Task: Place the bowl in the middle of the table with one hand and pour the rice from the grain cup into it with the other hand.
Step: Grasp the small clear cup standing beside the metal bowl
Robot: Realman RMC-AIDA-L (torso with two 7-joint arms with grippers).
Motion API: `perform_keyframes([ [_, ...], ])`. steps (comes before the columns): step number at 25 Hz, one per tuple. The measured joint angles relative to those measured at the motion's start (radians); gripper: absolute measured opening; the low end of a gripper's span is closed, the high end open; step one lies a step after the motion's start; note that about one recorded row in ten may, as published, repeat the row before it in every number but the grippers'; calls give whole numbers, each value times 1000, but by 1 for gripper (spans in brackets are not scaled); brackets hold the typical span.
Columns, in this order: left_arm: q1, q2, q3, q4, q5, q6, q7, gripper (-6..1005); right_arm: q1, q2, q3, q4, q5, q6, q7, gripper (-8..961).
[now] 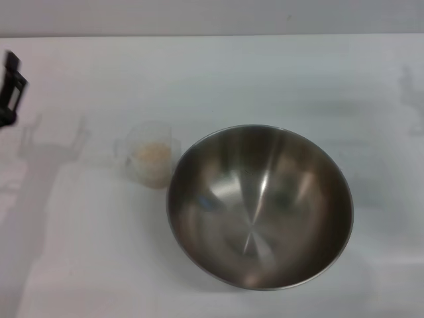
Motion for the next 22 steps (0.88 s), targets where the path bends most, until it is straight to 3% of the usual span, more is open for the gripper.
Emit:
perform_keyframes([
  [1, 14, 0, 49, 2, 0, 3, 6, 833, 1, -1, 2, 22, -1, 1, -1, 435],
  [11, 64, 3, 243, 19, 0, 9, 0, 833, 29, -4, -12, 45, -20, 5, -5, 435],
  [22, 73, -1, 347, 15, 0, -98, 2, 833, 55, -5, -25, 43, -22, 29, -64, 435],
])
